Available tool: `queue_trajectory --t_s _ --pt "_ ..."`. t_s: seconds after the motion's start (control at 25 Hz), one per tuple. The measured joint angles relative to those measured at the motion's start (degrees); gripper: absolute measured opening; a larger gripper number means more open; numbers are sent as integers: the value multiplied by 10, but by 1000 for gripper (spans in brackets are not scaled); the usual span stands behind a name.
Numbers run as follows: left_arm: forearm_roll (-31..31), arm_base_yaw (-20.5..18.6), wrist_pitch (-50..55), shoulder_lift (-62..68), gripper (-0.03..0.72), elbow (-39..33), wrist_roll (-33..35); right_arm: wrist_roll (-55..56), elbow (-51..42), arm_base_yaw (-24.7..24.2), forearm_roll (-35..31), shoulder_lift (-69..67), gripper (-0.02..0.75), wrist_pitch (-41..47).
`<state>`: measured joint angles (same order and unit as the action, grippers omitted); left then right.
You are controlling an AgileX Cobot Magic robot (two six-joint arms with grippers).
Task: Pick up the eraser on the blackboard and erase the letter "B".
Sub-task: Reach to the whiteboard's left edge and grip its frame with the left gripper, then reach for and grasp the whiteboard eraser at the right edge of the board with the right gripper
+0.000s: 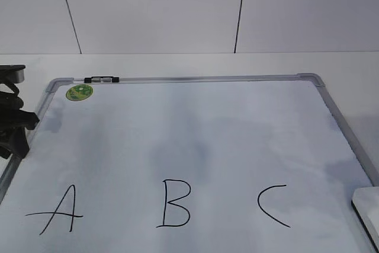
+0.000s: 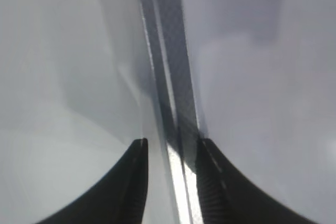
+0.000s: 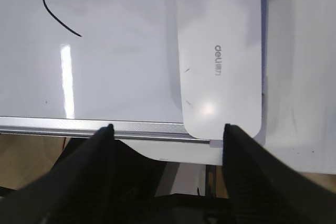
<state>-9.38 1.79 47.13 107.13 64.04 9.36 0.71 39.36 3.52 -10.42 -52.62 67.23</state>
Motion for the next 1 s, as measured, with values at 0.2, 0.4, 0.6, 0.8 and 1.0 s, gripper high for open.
queue_trajectory --t_s 0.2,0.4,0.6,0.8,1.0 --pt "0 -13 0 0 239 0 -2 0 0 0 0 0 484 1" --pt "0 -14 0 0 239 0 -2 0 0 0 0 0 484 1" --pt "0 -14 1 0 189 0 -2 0 0 0 0 0 484 1" --pt "-5 -14 6 0 113 2 -2 0 0 0 0 0 484 1" --pt "-5 -14 10 0 101 2 -3 0 0 0 0 0 484 1"
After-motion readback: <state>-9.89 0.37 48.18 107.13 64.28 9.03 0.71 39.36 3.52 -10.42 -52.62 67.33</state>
